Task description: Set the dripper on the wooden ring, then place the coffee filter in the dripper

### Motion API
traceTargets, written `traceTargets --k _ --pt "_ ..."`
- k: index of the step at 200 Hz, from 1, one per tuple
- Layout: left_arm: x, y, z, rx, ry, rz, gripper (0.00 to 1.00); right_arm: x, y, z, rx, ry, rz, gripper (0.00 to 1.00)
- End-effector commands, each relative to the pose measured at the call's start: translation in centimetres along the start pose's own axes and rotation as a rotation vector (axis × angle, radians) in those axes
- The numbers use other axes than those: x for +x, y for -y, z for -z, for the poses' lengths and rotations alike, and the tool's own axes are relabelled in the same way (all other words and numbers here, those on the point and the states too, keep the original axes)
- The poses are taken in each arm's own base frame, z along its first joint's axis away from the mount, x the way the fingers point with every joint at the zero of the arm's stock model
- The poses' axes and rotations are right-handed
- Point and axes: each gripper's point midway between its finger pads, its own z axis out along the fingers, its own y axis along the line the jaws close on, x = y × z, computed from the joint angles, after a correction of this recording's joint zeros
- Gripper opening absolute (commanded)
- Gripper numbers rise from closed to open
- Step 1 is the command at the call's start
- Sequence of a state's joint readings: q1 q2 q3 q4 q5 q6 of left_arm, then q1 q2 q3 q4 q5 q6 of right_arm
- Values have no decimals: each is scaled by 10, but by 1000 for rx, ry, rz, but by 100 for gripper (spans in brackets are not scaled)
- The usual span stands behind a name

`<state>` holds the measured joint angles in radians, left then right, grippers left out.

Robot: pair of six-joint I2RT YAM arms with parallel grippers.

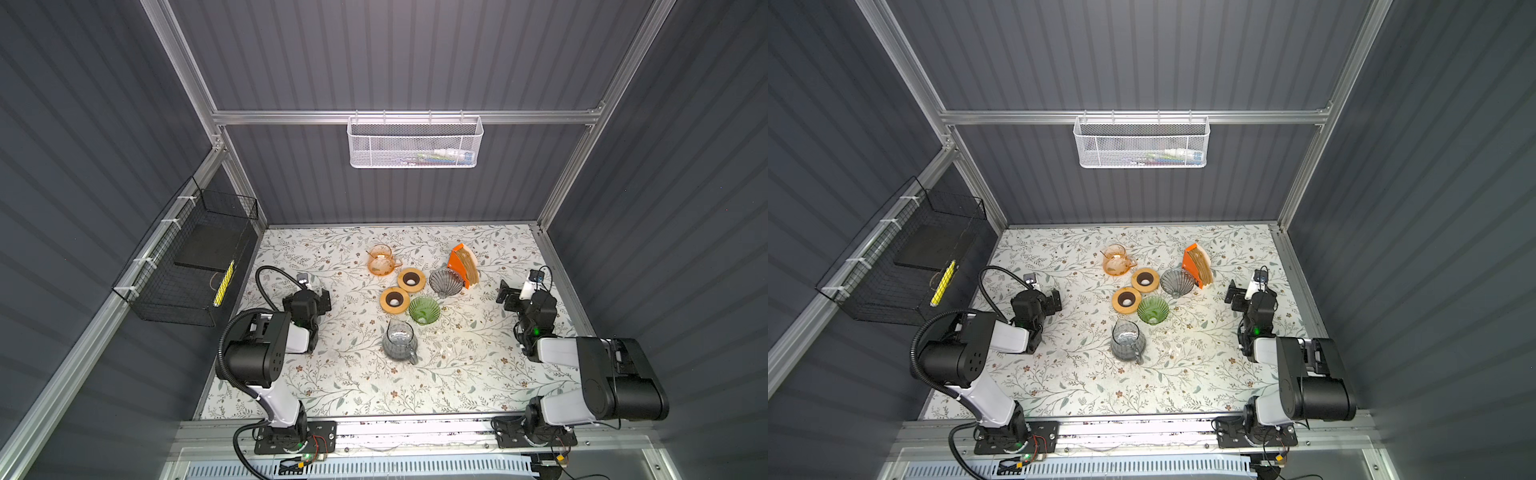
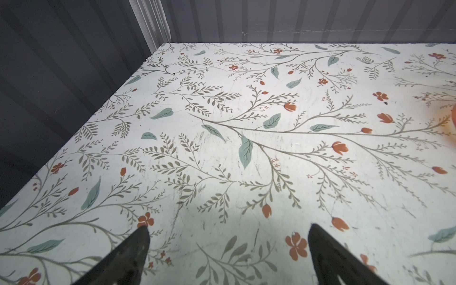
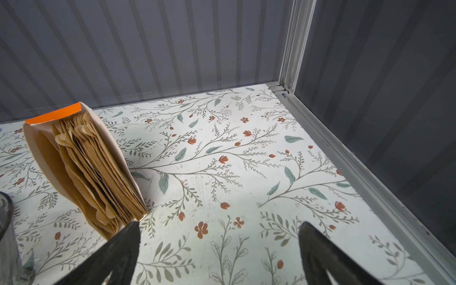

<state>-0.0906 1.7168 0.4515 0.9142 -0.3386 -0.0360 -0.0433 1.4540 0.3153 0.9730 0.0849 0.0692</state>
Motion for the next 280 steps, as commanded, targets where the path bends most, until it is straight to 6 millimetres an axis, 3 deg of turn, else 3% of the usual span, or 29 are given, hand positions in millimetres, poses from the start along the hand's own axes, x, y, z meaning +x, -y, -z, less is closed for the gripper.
traceTargets --k 1,208,242,275,280 --pt "-8 1 -1 10 27 -8 100 -4 0 -1 -3 14 8 99" --pt "-9 1 -1 7 30 -9 98 -6 4 1 24 26 1 99" --pt "-31 -4 10 -41 12 -22 80 -27 -2 14 80 24 54 96" --pt "-69 8 25 9 12 22 73 -63 -34 33 17 10 54 92" --pt "-75 12 27 28 15 34 72 -78 -40 41 -3 38 47 91"
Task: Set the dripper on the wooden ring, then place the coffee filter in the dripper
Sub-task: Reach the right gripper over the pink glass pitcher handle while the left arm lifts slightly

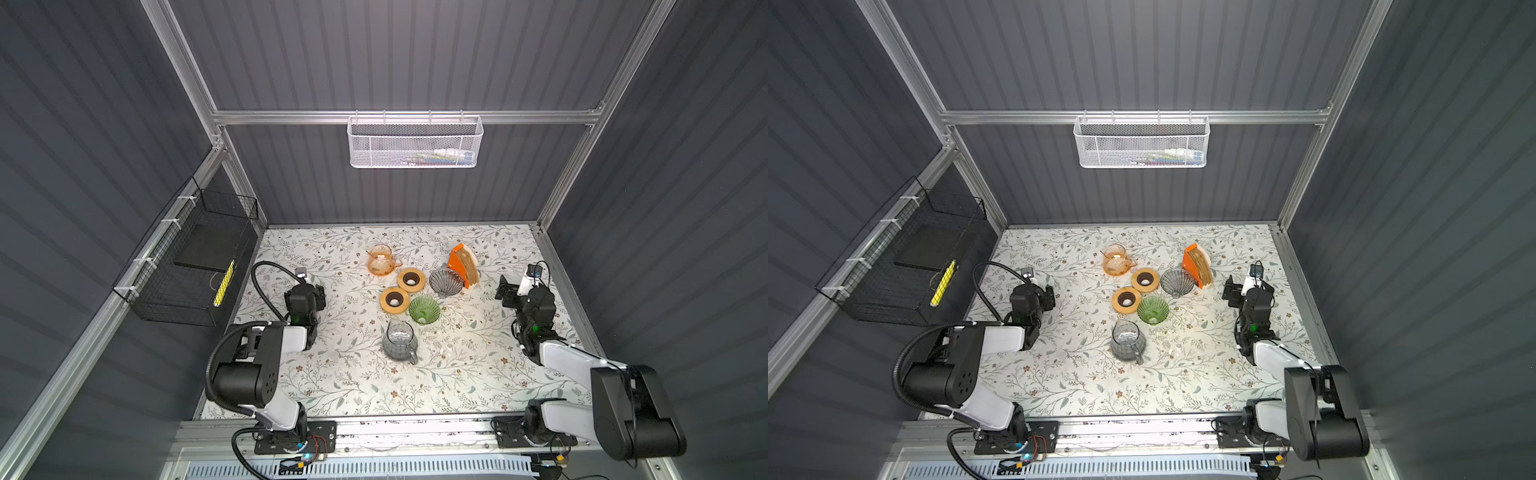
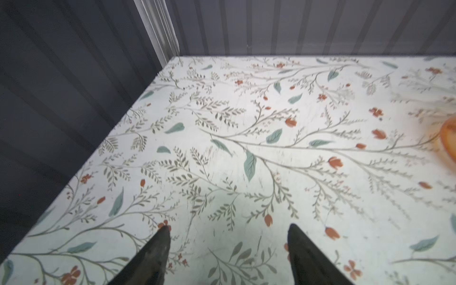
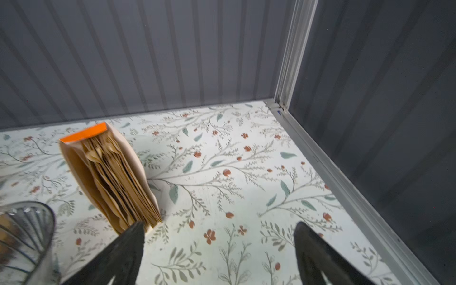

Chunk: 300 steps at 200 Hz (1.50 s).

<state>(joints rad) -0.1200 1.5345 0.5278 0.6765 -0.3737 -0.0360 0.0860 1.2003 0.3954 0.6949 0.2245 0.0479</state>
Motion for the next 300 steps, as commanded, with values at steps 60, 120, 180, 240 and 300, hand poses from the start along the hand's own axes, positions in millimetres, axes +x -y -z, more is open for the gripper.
traceTargets --k 60,120,180,240,300 --pt "-61 59 15 159 -143 51 65 -94 -117 38 -395 -105 41 84" --pt "-62 91 28 309 -306 192 60 -69 -240 -1 -772 -315 103 75" --pt "-61 102 45 384 -339 248 62 -32 -307 -58 -927 -453 75 65" --pt "-58 105 52 420 -323 267 62 8 -340 -92 -984 -544 18 58" --pt "-51 107 48 417 -344 264 62 28 -359 -98 -1017 -592 7 60"
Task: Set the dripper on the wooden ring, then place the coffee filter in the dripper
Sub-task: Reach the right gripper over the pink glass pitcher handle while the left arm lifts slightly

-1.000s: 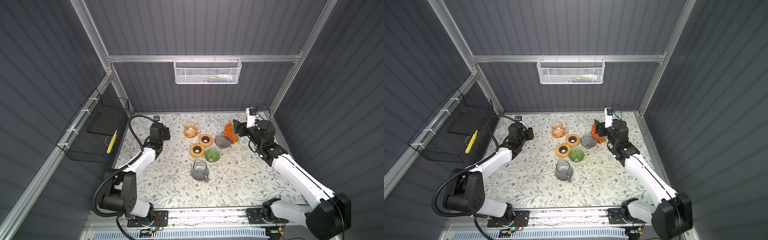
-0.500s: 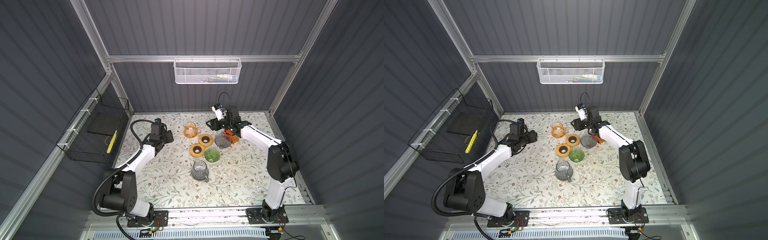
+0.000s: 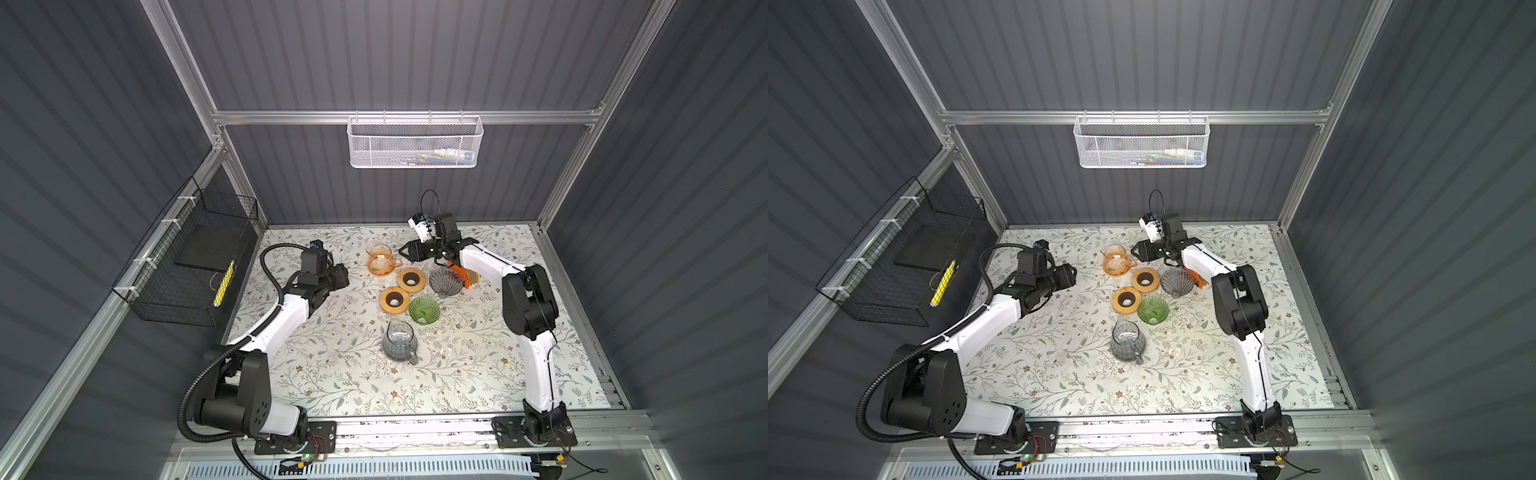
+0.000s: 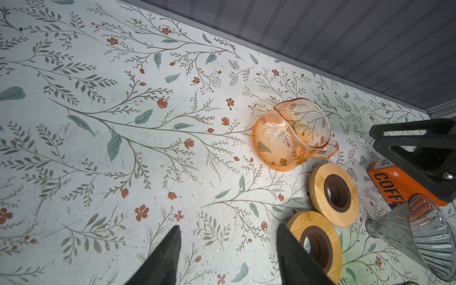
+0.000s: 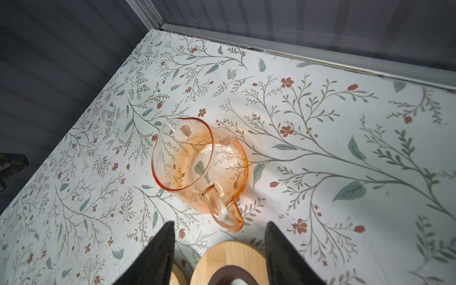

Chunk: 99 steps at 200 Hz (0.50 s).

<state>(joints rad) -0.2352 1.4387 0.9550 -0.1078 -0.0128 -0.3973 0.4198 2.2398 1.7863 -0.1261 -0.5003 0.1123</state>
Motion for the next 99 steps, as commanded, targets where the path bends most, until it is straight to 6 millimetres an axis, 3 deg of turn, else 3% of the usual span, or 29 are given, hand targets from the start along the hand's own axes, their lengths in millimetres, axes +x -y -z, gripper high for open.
traceTargets --k 1,99 --pt "0 6 -1 25 -3 5 62 -3 -13 -7 -47 -10 -4 60" --pt "4 5 -6 31 -9 -1 61 19 -24 -34 -79 -75 -7 61"
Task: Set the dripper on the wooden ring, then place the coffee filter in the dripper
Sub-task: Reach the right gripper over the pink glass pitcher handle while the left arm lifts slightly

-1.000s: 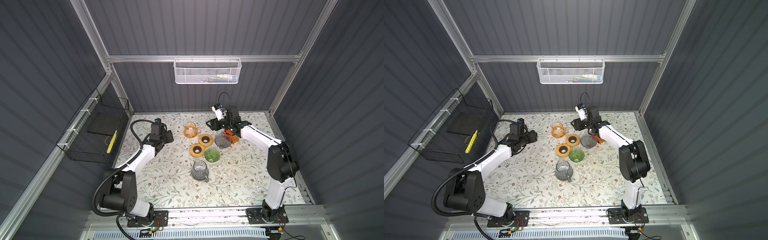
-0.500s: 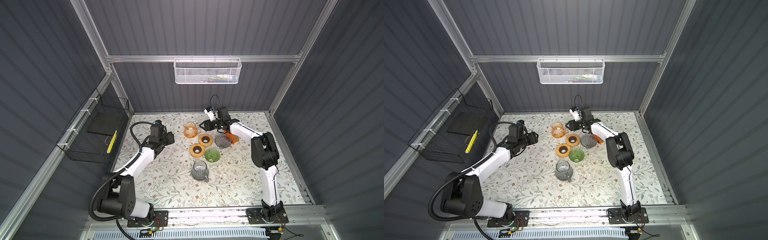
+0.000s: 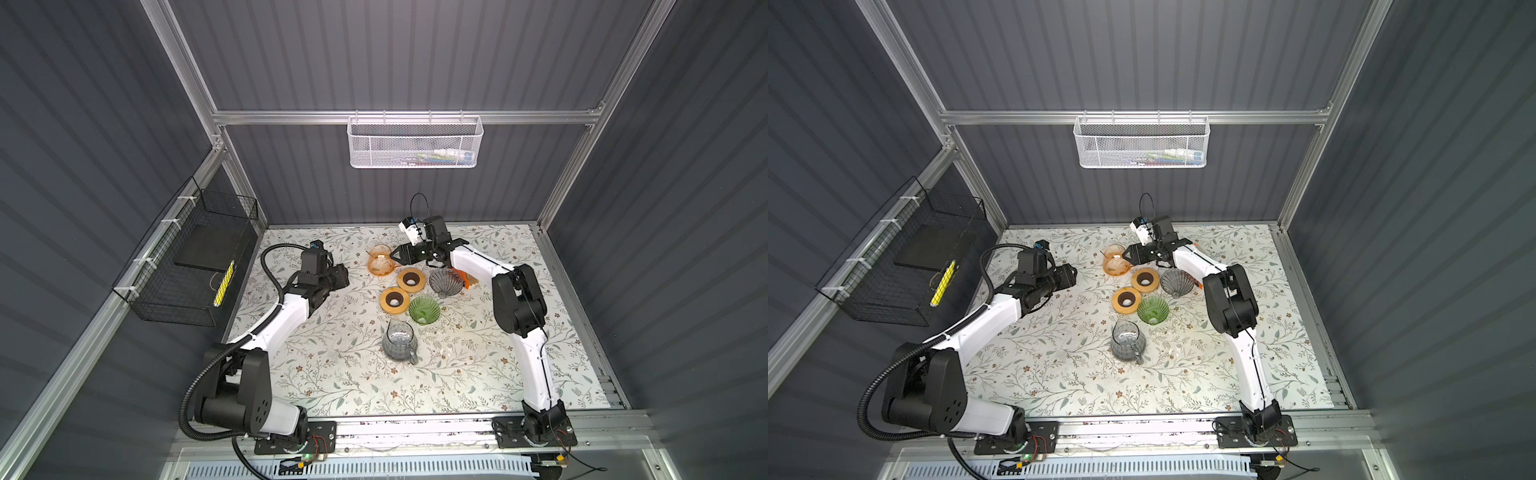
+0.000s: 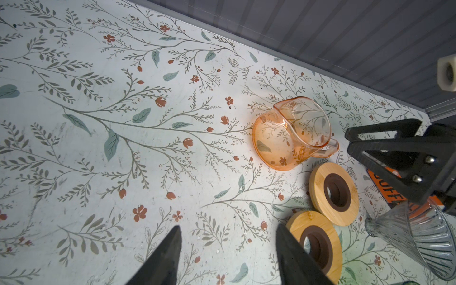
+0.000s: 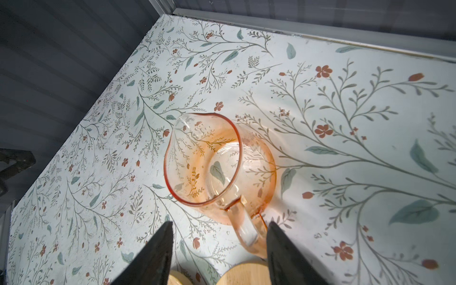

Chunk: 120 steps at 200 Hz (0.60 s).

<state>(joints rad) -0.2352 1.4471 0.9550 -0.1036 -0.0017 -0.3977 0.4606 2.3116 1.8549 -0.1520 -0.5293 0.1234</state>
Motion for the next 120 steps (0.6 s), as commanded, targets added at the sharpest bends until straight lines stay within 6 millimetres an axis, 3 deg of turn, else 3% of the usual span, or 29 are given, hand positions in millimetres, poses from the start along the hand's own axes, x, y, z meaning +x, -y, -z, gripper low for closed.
traceTargets --k 1,120 --pt "2 4 -3 22 0 -2 61 6 -6 -8 -24 -31 -3 61" --pt "3 2 1 14 13 -9 61 22 -24 -17 -38 -95 -1 58"
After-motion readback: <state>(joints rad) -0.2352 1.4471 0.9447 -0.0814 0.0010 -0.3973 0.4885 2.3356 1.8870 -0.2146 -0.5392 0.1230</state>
